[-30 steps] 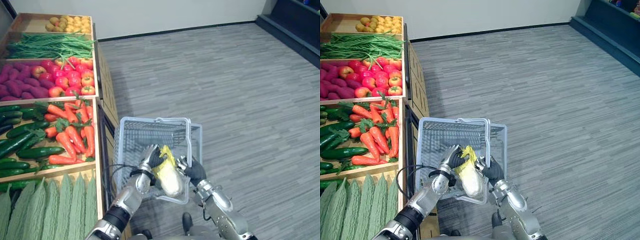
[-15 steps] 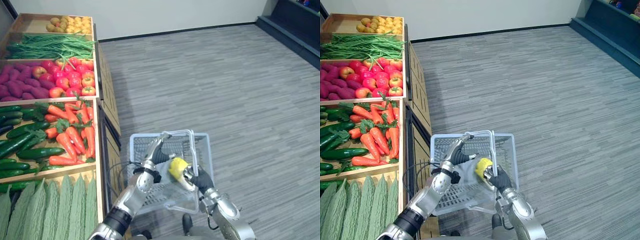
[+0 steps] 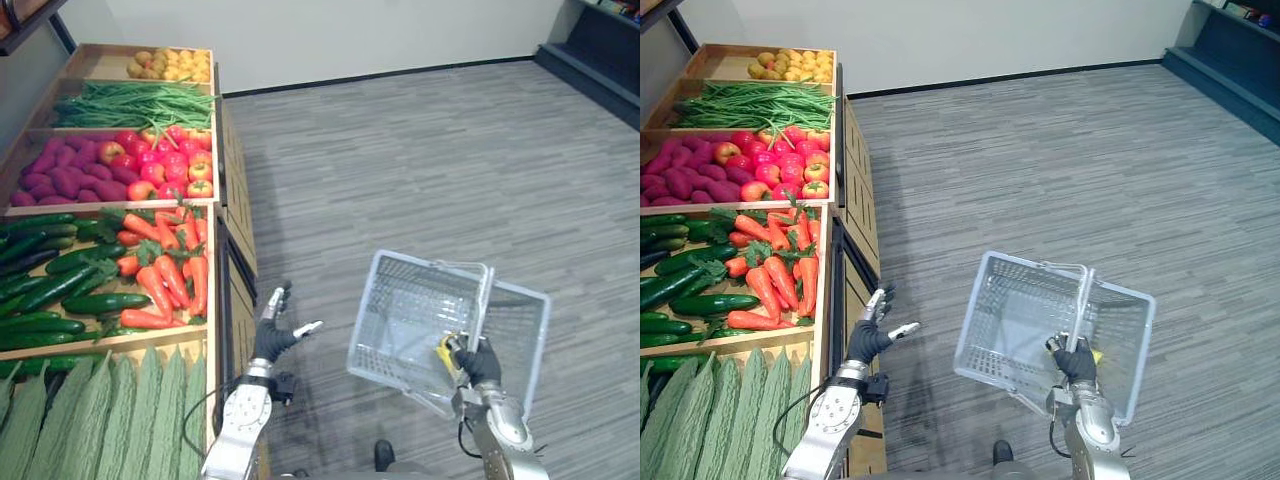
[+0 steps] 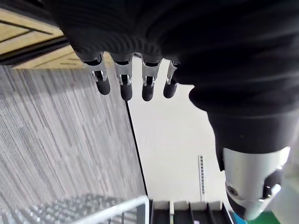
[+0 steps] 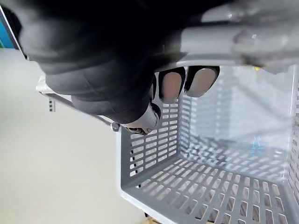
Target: Pick vegetable in the basket
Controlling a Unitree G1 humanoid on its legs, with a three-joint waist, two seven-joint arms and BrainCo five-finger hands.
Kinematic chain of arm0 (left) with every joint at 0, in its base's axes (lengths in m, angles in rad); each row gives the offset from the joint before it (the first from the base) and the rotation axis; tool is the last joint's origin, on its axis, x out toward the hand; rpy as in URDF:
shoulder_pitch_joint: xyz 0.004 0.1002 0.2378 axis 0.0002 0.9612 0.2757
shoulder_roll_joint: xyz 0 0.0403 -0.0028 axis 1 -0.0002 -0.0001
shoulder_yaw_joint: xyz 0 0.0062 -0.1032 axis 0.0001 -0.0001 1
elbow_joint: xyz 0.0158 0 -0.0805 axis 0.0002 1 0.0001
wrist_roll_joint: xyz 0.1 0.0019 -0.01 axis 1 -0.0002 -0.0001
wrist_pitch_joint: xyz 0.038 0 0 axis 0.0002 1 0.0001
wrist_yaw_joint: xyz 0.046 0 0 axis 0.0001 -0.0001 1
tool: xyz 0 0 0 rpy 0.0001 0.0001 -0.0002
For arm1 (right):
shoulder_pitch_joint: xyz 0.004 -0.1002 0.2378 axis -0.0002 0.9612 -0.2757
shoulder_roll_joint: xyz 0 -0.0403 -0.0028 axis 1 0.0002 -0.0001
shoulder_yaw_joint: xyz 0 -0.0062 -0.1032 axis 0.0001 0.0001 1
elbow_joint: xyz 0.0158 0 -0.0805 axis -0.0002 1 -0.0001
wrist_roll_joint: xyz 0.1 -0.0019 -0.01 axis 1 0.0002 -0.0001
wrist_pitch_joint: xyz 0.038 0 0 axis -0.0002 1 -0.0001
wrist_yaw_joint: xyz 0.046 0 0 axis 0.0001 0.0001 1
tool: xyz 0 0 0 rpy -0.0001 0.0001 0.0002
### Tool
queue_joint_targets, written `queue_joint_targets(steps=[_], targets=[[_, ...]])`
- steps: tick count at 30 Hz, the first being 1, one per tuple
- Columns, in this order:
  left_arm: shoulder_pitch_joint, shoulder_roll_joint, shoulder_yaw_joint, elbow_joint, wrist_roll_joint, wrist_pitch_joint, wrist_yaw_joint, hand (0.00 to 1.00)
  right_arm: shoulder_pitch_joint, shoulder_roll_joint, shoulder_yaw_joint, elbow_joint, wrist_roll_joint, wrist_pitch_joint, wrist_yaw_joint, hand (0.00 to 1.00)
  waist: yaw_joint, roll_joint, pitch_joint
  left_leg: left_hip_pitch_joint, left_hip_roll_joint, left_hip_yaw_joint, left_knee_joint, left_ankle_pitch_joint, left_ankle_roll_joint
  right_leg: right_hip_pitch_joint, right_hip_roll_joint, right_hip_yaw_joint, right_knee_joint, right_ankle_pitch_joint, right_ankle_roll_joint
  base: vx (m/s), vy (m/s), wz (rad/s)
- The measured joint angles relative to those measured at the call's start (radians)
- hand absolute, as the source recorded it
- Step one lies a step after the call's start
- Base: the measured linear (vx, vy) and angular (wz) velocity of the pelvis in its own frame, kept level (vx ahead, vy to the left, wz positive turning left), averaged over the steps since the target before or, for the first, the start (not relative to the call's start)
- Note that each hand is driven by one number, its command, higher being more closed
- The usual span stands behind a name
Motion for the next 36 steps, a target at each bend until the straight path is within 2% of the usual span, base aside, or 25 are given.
queue_joint_targets(steps=[4,6,7,10,11,12,13,15,16,17,18,19,20,21,22,23,24,25,26,28,29,32,34,35,36], targets=[[0.016,-0.002,0.016,0.036,-0.001,0.001,-0.003,0.00,0.003,0.010,0.000,0.084,-0.020,-0.001,0.003,1.00,0.021,-0.008,-0.004,-0.012,-0.001,-0.002,0.017,-0.014,0.006,-0.001,-0.003,-0.006,0.004,-0.012,0.004,0.00,0.003,0.03],[0.032,-0.013,0.026,0.073,-0.011,0.003,-0.004,0.00,-0.001,0.030,0.001,0.128,-0.041,0.003,0.004,1.00,0.023,-0.006,-0.003,-0.026,0.000,-0.004,0.061,-0.059,0.003,-0.049,-0.007,-0.007,0.120,-0.091,0.010,-0.01,0.008,0.03],[0.054,-0.012,0.029,0.091,-0.017,0.004,-0.004,0.00,0.000,0.047,0.001,0.150,-0.052,0.008,0.004,1.00,0.023,-0.016,0.002,-0.031,-0.005,-0.002,0.101,-0.094,0.007,-0.091,-0.020,-0.008,0.250,-0.178,0.019,-0.03,0.017,0.07],[0.074,-0.012,0.047,0.104,-0.016,0.017,-0.008,0.00,0.003,0.056,0.000,0.151,-0.078,0.032,0.004,1.00,0.015,-0.036,0.011,-0.035,-0.018,-0.037,0.174,-0.155,0.010,-0.123,-0.056,-0.030,0.416,-0.281,0.021,0.07,-0.001,0.26],[0.074,-0.012,0.045,0.110,-0.016,0.018,-0.008,0.00,0.003,0.058,0.000,0.151,-0.078,0.032,0.004,1.00,0.013,-0.039,0.013,-0.035,-0.021,-0.046,0.183,-0.165,0.018,-0.132,-0.062,-0.040,0.454,-0.291,0.020,0.15,0.010,0.31],[0.072,-0.014,0.044,0.125,-0.012,0.025,-0.004,0.00,-0.001,0.058,0.000,0.148,-0.082,0.031,0.004,1.00,0.013,-0.034,0.018,-0.028,-0.015,-0.064,0.190,-0.177,0.037,-0.190,-0.069,-0.047,0.593,-0.288,0.023,0.16,-0.003,0.39],[0.073,-0.015,0.043,0.144,-0.010,0.030,0.000,0.00,0.000,0.059,0.000,0.143,-0.086,0.031,0.005,1.00,0.010,-0.012,0.031,-0.012,0.002,-0.093,0.199,-0.193,0.037,-0.264,-0.065,-0.062,0.731,-0.305,-0.002,0.18,-0.019,0.36],[0.072,-0.009,0.045,0.151,-0.009,0.030,0.004,0.00,-0.003,0.057,-0.006,0.141,-0.086,0.031,0.006,1.00,0.007,-0.002,0.033,-0.003,0.033,-0.121,0.219,-0.228,0.018,-0.333,-0.033,-0.044,0.734,-0.335,-0.009,0.33,-0.113,0.48],[0.059,-0.011,0.043,0.160,-0.009,0.030,0.003,0.00,-0.002,0.054,-0.012,0.132,-0.086,0.031,0.007,1.00,0.005,0.010,0.042,0.019,0.066,-0.152,0.221,-0.255,-0.001,-0.398,0.005,0.007,0.723,-0.333,-0.005,0.44,-0.200,0.49],[0.055,-0.013,0.042,0.163,-0.009,0.030,0.003,0.00,-0.002,0.052,-0.013,0.127,-0.085,0.031,0.007,1.00,0.004,0.015,0.044,0.024,0.074,-0.159,0.221,-0.259,-0.007,-0.411,0.015,0.023,0.715,-0.329,-0.001,0.40,-0.214,0.73],[0.035,-0.014,0.040,0.173,-0.008,0.030,0.003,0.00,-0.004,0.045,-0.015,0.095,-0.084,0.031,0.006,1.00,-0.007,0.032,0.052,0.036,0.110,-0.188,0.223,-0.277,-0.030,-0.458,0.041,0.077,0.649,-0.295,0.023,0.45,-0.300,0.88],[0.026,-0.009,0.040,0.172,-0.006,0.023,0.003,0.00,0.002,0.041,-0.017,0.056,-0.084,0.030,0.005,1.00,-0.019,0.015,0.048,0.052,0.118,-0.220,0.223,-0.295,-0.070,-0.466,0.039,0.123,0.521,-0.210,0.049,0.37,-0.252,0.99],[0.027,-0.008,0.040,0.180,-0.006,0.023,0.003,0.00,0.003,0.032,-0.016,0.048,-0.085,0.025,0.005,1.00,-0.022,0.021,0.053,0.073,0.127,-0.236,0.227,-0.307,-0.090,-0.463,0.038,0.109,0.542,-0.114,0.040,0.59,-0.375,0.74],[0.012,-0.030,0.042,0.201,-0.006,0.028,0.003,0.00,-0.008,0.004,-0.013,0.045,-0.088,0.025,0.004,1.00,-0.014,0.060,0.064,0.082,0.170,-0.258,0.264,-0.287,-0.117,-0.457,0.054,0.067,0.620,-0.183,-0.004,0.50,-0.314,0.54],[0.013,-0.054,0.039,0.194,-0.006,0.026,0.000,0.00,-0.013,-0.013,-0.008,0.018,-0.097,0.025,0.006,1.00,-0.010,0.069,0.066,0.062,0.176,-0.285,0.337,-0.230,-0.129,-0.444,0.055,0.040,0.660,-0.234,-0.030,0.61,-0.378,0.43],[0.012,-0.067,0.040,0.189,-0.006,0.025,0.001,0.00,-0.013,-0.017,-0.003,0.003,-0.097,0.025,0.007,1.00,-0.004,0.070,0.067,0.037,0.179,-0.291,0.391,-0.194,-0.131,-0.429,0.059,0.029,0.663,-0.250,-0.042,0.50,-0.338,0.50],[0.013,-0.087,0.039,0.173,-0.009,0.023,0.001,0.00,-0.008,-0.022,0.009,-0.025,-0.096,0.025,0.005,1.00,0.001,0.072,0.071,-0.041,0.197,-0.293,0.566,-0.101,-0.129,-0.376,0.068,0.001,0.633,-0.269,-0.065,0.39,-0.261,0.38],[0.014,-0.093,0.038,0.167,-0.010,0.023,0.001,0.00,-0.010,-0.021,0.014,-0.030,-0.096,0.025,0.004,1.00,0.007,0.065,0.076,-0.086,0.213,-0.287,0.657,-0.088,-0.137,-0.341,0.075,-0.013,0.606,-0.273,-0.074,0.46,-0.320,0.46],[0.015,-0.093,0.026,0.156,-0.016,0.023,0.003,0.00,-0.007,-0.019,0.015,-0.039,-0.094,0.025,-0.001,1.00,0.021,0.070,0.073,-0.138,0.243,-0.233,0.791,-0.091,-0.133,-0.259,0.089,-0.041,0.540,-0.270,-0.089,0.43,-0.297,0.40],[0.024,-0.093,0.019,0.132,-0.016,0.021,0.004,0.00,0.010,-0.017,0.014,-0.064,-0.079,0.015,-0.015,1.00,0.025,0.046,0.081,-0.183,0.265,-0.104,0.840,-0.107,-0.106,-0.143,0.084,-0.080,0.443,-0.263,-0.101,0.44,-0.282,0.51],[0.024,-0.095,0.015,0.116,-0.017,0.017,0.004,0.00,0.019,-0.018,0.008,-0.081,-0.065,0.003,-0.017,1.00,0.024,0.045,0.079,-0.211,0.265,-0.028,0.815,-0.120,-0.084,-0.088,0.076,-0.109,0.385,-0.262,-0.102,0.35,-0.185,0.72],[-0.009,-0.105,0.009,0.112,-0.017,0.003,0.005,0.00,0.038,-0.021,-0.058,-0.078,-0.047,-0.018,-0.022,1.00,0.016,0.061,0.070,-0.271,0.263,0.207,0.665,-0.123,-0.076,0.014,0.061,-0.226,0.280,-0.262,-0.101,0.34,-0.080,1.01],[-0.036,-0.101,-0.003,0.112,-0.017,0.001,0.006,0.00,0.043,-0.021,-0.099,-0.044,-0.043,-0.019,-0.028,1.00,0.006,0.063,0.070,-0.280,0.257,0.395,0.540,-0.081,-0.027,0.056,0.057,-0.324,0.273,-0.272,-0.084,0.25,0.010,1.59],[-0.051,-0.092,-0.014,0.113,-0.017,0.001,0.005,0.00,0.040,-0.019,-0.124,-0.012,-0.042,-0.018,-0.038,1.00,-0.007,0.062,0.068,-0.271,0.232,0.513,0.466,-0.072,0.044,0.079,0.051,-0.383,0.291,-0.293,-0.052,0.25,0.044,1.66],[-0.051,-0.081,-0.022,0.116,-0.017,0.001,0.004,0.00,0.039,-0.020,-0.133,0.014,-0.042,-0.017,-0.043,1.00,-0.017,0.054,0.062,-0.251,0.203,0.534,0.418,-0.088,0.072,0.086,0.038,-0.406,0.319,-0.310,-0.037,0.32,0.070,1.94]])
